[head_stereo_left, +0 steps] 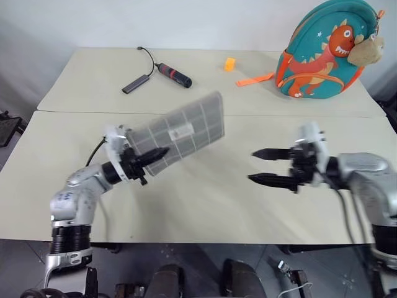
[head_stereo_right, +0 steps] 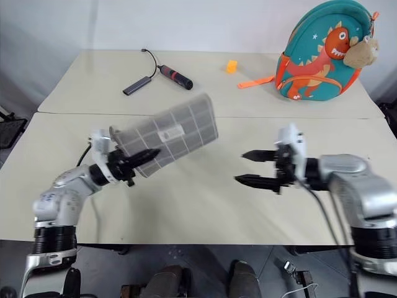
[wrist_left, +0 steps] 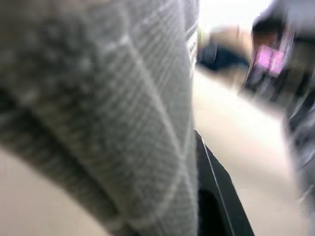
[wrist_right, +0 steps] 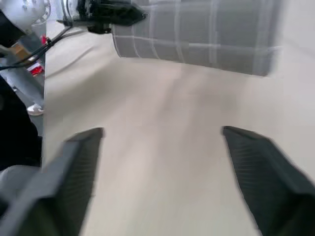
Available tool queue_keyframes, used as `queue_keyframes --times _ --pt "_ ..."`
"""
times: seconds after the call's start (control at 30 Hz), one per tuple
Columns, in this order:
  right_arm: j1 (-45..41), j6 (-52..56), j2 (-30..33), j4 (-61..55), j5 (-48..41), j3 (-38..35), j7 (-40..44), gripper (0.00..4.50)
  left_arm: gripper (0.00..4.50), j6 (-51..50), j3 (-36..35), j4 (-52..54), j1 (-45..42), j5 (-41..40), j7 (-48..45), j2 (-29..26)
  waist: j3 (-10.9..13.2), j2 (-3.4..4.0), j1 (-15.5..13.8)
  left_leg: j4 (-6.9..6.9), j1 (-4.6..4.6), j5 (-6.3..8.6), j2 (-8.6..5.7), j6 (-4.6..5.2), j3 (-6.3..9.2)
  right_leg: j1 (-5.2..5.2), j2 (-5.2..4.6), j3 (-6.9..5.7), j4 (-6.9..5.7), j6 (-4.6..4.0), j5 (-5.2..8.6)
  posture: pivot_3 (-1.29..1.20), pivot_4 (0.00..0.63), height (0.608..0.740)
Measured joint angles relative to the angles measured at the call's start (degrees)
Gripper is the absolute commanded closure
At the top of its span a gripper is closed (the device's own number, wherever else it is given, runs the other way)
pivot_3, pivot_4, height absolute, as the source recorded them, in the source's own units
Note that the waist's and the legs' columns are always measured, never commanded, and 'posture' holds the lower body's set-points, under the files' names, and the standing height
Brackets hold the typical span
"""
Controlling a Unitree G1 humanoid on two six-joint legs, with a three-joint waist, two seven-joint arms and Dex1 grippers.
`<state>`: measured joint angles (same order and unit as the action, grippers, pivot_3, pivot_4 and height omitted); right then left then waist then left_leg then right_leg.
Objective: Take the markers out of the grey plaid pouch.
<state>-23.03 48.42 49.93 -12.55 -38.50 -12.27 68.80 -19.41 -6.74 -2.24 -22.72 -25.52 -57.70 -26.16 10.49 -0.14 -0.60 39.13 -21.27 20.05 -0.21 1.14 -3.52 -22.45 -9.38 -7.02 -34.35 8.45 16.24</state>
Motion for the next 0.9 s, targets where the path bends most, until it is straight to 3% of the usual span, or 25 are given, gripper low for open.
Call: queue_keyframes --times 0.1,0.27,0.33,0.43,0.77,0.9 --pt "-0.24 6.32 2.78 1.7 -5.61 -3.65 0.41 0.04 4.5 11.57 4.41 -3.88 0.01 5.69 -1.55 1.01 0.01 -0.02 0.4 -0.01 0.02 0.0 0.09 0.0 -0.1 -0.03 0.01 -0.01 0.01 -0.01 -0.01 0.0 0.15 0.74" --pt "-14.51 22.92 3.19 5.32 -18.67 -8.11 -7.07 0.04 4.5 37.54 8.44 -15.3 -4.03 17.38 3.28 5.0 0.04 0.02 0.47 0.03 0.01 -0.03 0.12 0.06 0.35 -0.08 -0.06 -0.01 0.01 -0.01 -0.13 0.0 0.15 0.74" --pt "-19.51 29.13 0.94 4.87 -21.54 -5.99 -11.23 0.04 4.5 44.52 9.8 -18.19 -5.15 20.29 5.04 5.72 0.02 -0.01 0.53 0.02 -0.01 -0.03 0.12 0.05 0.41 -0.06 -0.06 -0.04 0.05 -0.03 -0.14 0.0 0.15 0.74" --pt "-24.68 38.26 -7.25 6.45 -23.59 -1.62 -18.66 0.04 4.5 52.32 11.63 -20.77 -5.9 23.65 7.5 6.61 0.02 -0.02 0.62 0.02 -0.08 -0.03 0.12 0.07 0.44 -0.1 -0.11 -0.05 0.05 0.0 -0.17 0.0 0.15 0.74" --pt "-27.67 43.79 -24.18 10.78 -24.77 5.68 -33.27 0.04 4.5 59.2 16.13 -22.96 -5.69 27.62 11.81 7.55 0.02 -0.01 -0.43 0.09 -0.4 -0.05 -0.06 0.13 0.51 -0.17 -0.11 -0.45 0.07 0.01 -0.17 0.0 0.15 0.74" --pt "-28.6 43.79 -27.23 14.24 -26.62 5.68 -37.02 0.04 4.5 59.21 16.78 -22.88 -5.57 27.89 12.74 7.4 0.02 -0.01 -0.45 0.11 -0.44 -0.06 -0.06 0.14 0.45 -0.15 -0.11 -0.53 0.07 0.01 -0.17 0.0 0.15 0.74"
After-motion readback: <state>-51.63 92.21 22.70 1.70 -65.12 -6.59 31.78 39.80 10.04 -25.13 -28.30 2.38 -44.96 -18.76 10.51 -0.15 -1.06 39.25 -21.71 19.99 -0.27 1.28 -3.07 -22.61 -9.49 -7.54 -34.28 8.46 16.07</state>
